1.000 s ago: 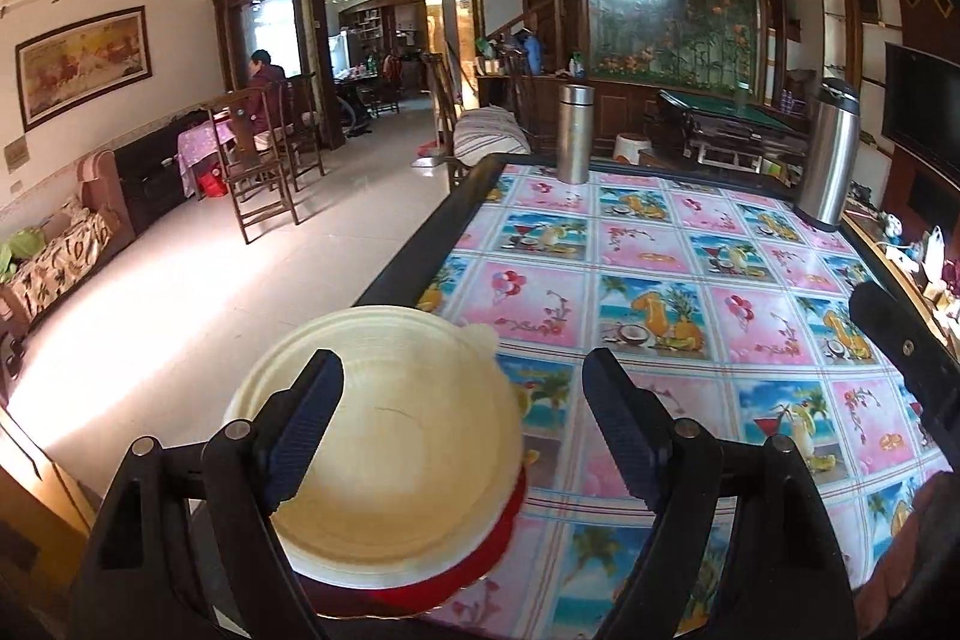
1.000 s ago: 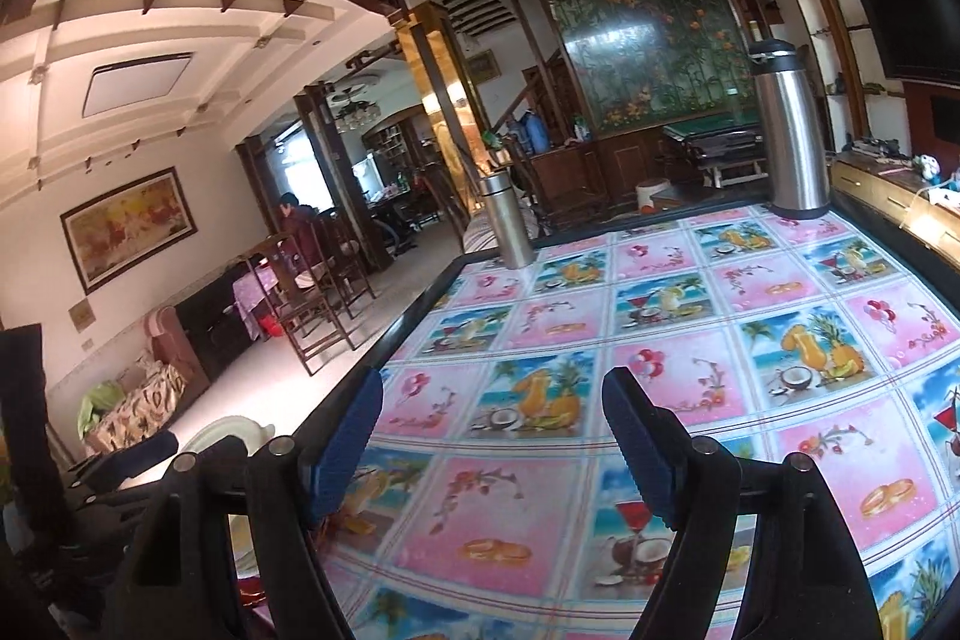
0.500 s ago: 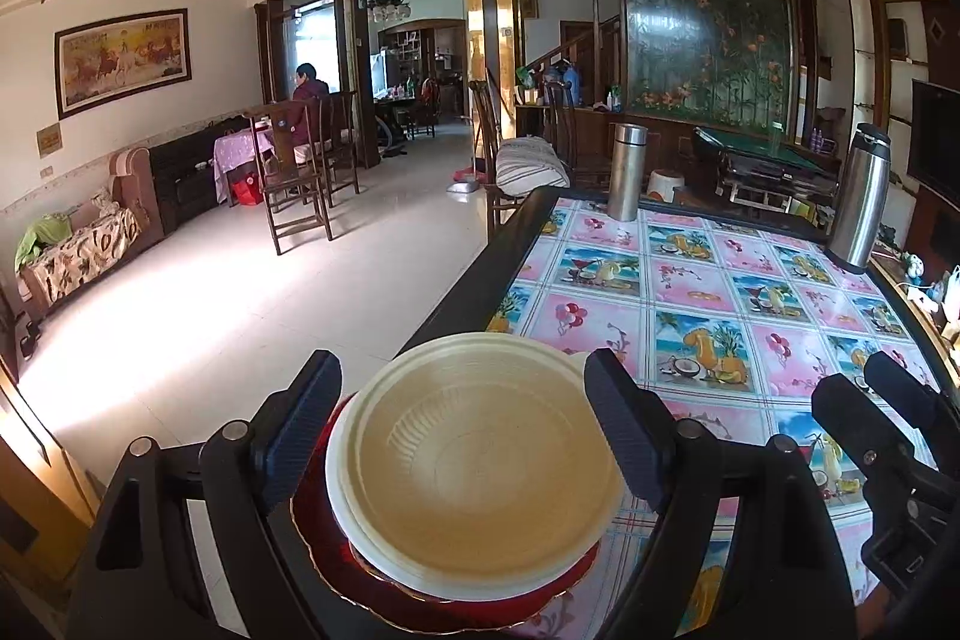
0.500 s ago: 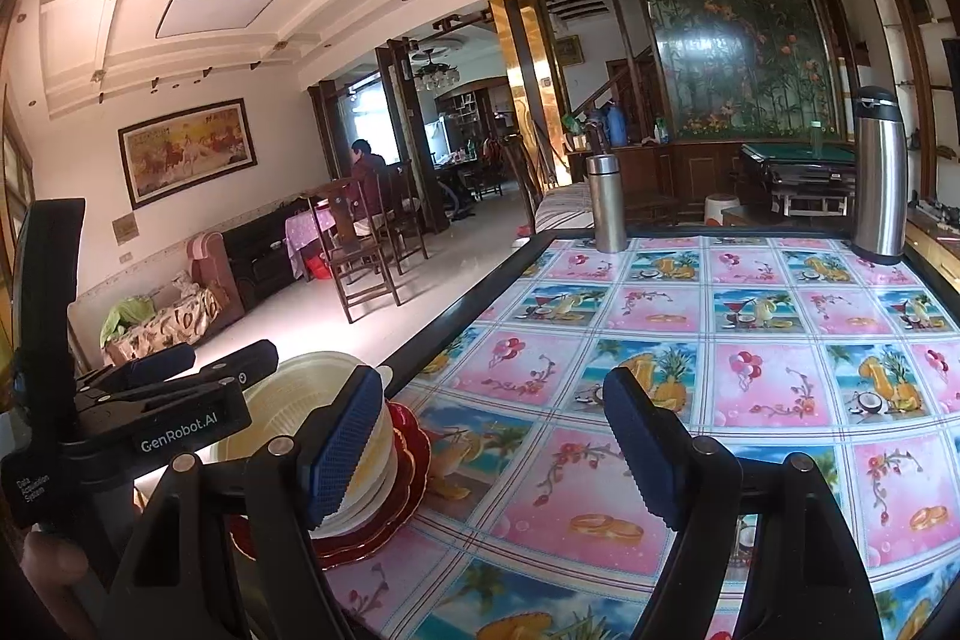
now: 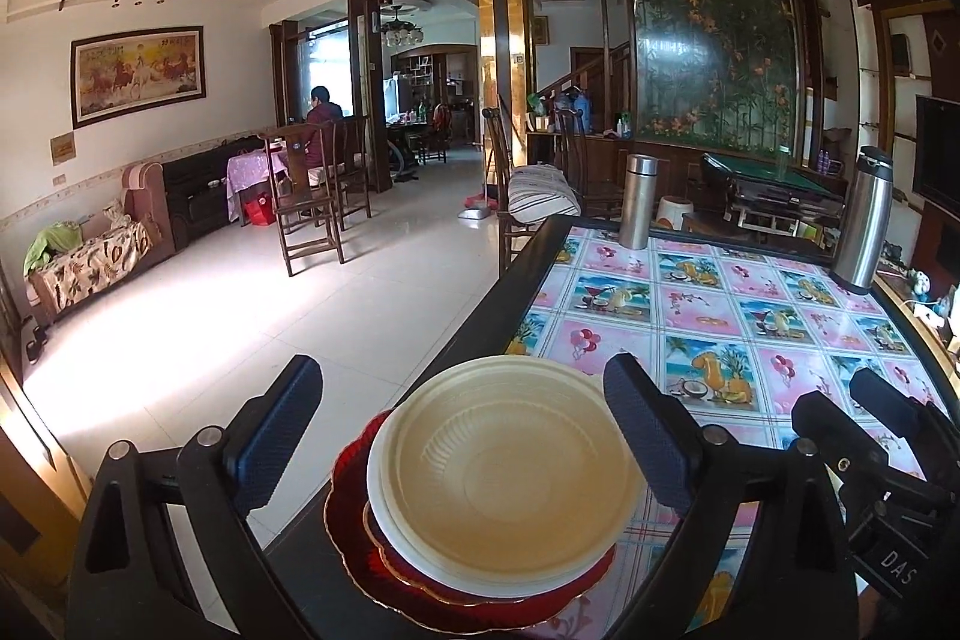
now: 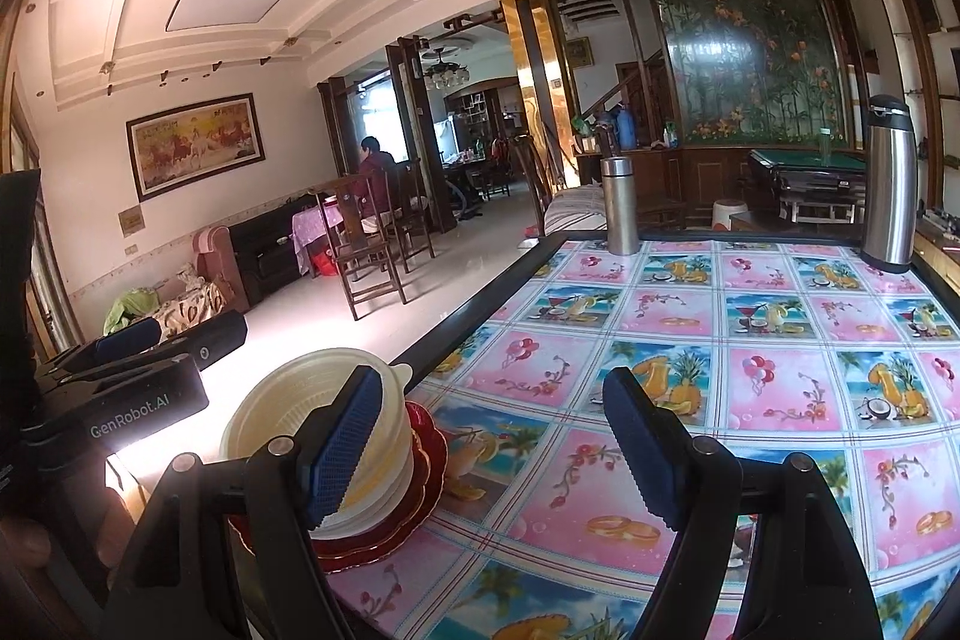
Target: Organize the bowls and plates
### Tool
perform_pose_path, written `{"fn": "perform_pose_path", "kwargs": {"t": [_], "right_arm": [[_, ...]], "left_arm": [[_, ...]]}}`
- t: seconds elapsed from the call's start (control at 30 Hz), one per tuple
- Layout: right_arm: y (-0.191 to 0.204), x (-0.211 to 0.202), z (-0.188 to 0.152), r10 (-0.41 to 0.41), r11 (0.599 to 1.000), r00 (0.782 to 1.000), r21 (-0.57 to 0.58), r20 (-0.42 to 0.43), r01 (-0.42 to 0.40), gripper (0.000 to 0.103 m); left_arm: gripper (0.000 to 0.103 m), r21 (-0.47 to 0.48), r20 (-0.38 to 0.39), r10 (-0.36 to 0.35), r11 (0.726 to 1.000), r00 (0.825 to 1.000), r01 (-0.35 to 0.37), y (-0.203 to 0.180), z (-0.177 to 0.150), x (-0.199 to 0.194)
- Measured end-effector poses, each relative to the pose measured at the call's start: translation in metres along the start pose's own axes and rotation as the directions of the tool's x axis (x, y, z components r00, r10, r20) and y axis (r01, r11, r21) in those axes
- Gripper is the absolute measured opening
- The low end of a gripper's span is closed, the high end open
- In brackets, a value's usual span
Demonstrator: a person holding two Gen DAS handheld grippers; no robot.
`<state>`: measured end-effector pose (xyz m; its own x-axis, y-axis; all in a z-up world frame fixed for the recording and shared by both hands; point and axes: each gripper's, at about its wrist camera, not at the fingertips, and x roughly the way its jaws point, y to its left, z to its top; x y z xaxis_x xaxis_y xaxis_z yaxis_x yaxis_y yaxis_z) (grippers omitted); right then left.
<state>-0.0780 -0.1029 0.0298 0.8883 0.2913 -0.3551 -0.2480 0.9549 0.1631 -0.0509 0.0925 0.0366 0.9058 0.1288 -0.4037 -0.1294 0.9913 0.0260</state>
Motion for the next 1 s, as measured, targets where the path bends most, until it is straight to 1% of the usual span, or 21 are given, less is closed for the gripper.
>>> {"fn": "perform_pose_path", "kwargs": {"t": [0.03, 0.2, 0.3, 0.47, 0.73, 1.0], "right_arm": [[0.0, 0.0, 0.0, 0.001, 1.0, 1.0, -0.002, -0.001, -0.001, 0.078], [0.0, 0.0, -0.001, 0.001, 1.0, 1.0, -0.003, 0.0, -0.001, 0.078], [0.0, 0.0, -0.001, 0.002, 1.0, 1.0, 0.0, 0.002, -0.002, 0.078], [0.001, -0.002, -0.002, 0.0, 1.0, 1.0, 0.003, 0.005, 0.0, 0.078], [-0.002, -0.002, -0.001, 0.006, 1.0, 1.0, 0.014, 0.003, -0.006, 0.078], [0.003, -0.003, -0.001, 0.015, 1.0, 1.0, -0.001, 0.004, -0.015, 0.078]], "left_arm": [[0.103, 0.005, -0.001, 0.005, 1.0, 1.0, -0.005, -0.001, -0.001, 0.001], [0.103, 0.049, -0.007, 0.011, 0.999, 1.0, -0.011, -0.009, -0.003, 0.001], [0.103, 0.072, -0.029, -0.001, 0.997, 1.0, 0.004, -0.015, -0.004, 0.001], [0.103, 0.039, -0.048, -0.044, 0.998, 0.998, 0.046, -0.013, -0.003, 0.002], [0.103, 0.022, -0.034, -0.039, 0.999, 0.999, 0.04, -0.01, -0.001, -0.003], [0.103, 0.029, -0.048, -0.047, 0.998, 0.998, 0.049, -0.01, -0.001, -0.002]]}}
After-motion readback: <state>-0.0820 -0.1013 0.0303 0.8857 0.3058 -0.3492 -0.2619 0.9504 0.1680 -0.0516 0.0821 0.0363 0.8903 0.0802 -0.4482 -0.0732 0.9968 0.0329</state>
